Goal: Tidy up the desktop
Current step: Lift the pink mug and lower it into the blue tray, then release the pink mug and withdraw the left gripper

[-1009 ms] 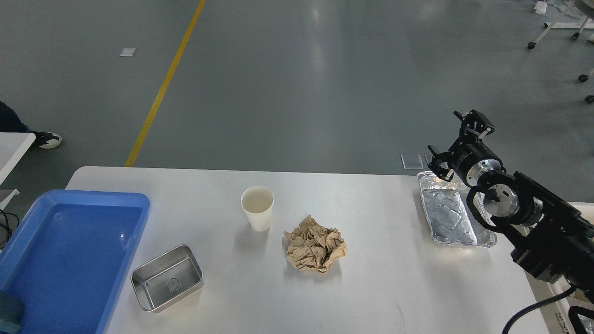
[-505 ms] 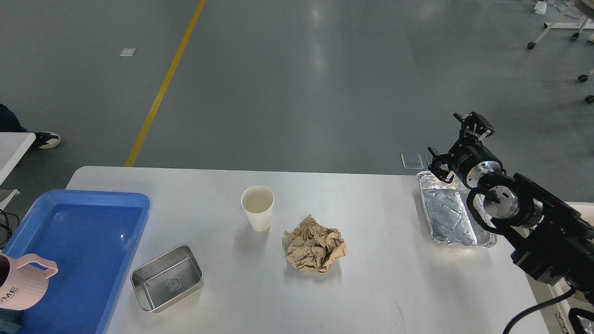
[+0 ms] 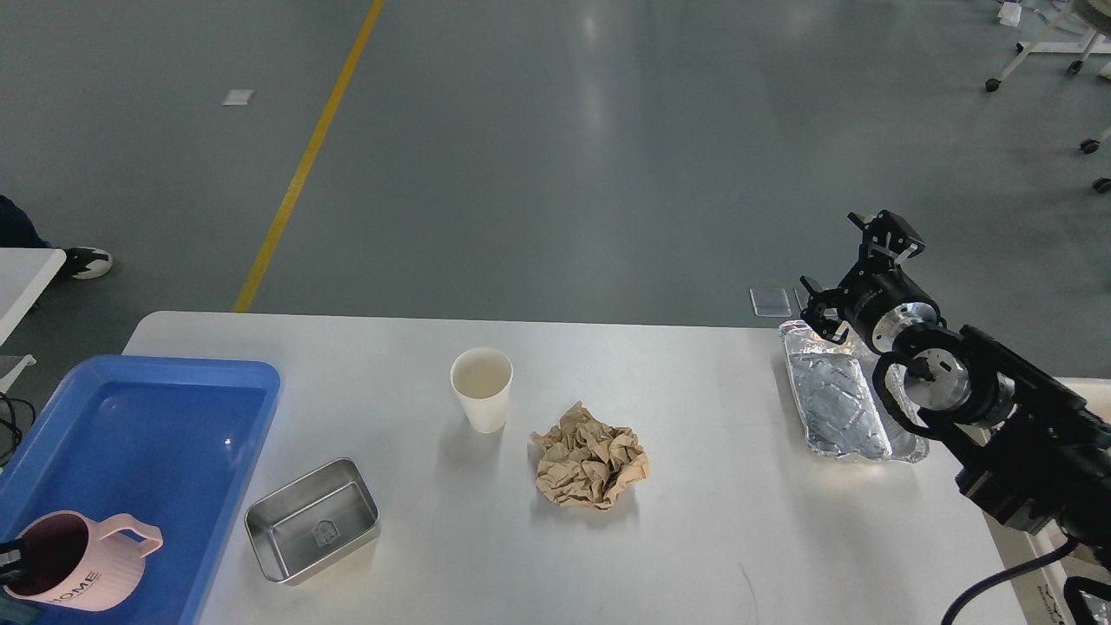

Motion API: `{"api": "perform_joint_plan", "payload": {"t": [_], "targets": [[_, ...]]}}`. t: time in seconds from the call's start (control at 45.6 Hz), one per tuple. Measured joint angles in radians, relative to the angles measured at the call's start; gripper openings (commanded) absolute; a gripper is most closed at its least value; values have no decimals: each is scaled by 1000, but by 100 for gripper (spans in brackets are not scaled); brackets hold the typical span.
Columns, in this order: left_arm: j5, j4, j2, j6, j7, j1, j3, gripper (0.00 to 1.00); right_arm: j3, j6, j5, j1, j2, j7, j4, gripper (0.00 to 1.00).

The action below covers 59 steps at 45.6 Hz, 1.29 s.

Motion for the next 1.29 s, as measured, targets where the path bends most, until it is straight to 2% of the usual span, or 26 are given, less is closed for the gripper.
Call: {"api": "perform_joint_plan", "payload": {"t": [0.592, 0.614, 0.68, 0.834, 0.856, 0.899, 0.921, 1.294], "targets": [[0, 30, -42, 19, -1, 27, 0, 1, 0, 0, 0, 4, 1, 0, 3, 100], [0, 30, -43, 19, -1, 27, 0, 6, 0, 0, 0, 4, 1, 0, 3, 100], [0, 31, -43, 19, -1, 28, 0, 27, 0, 0, 0, 5, 1, 0, 4, 100], [1, 22, -35, 13, -15, 26, -5, 58, 0, -1, 0, 9, 2, 0, 6, 100], [1, 20, -33, 11, -17, 26, -6, 66, 0, -1, 0, 9, 2, 0, 6, 100], [1, 17, -28, 7, -20, 25, -10, 94, 0, -1, 0, 9, 2, 0, 6, 100], [1, 17, -26, 5, -21, 24, -11, 100, 0, -1, 0, 9, 2, 0, 6, 100], [1, 14, 21, -51, -26, 24, -51, 100, 0, -3, 0, 9, 7, 0, 6, 100]]}}
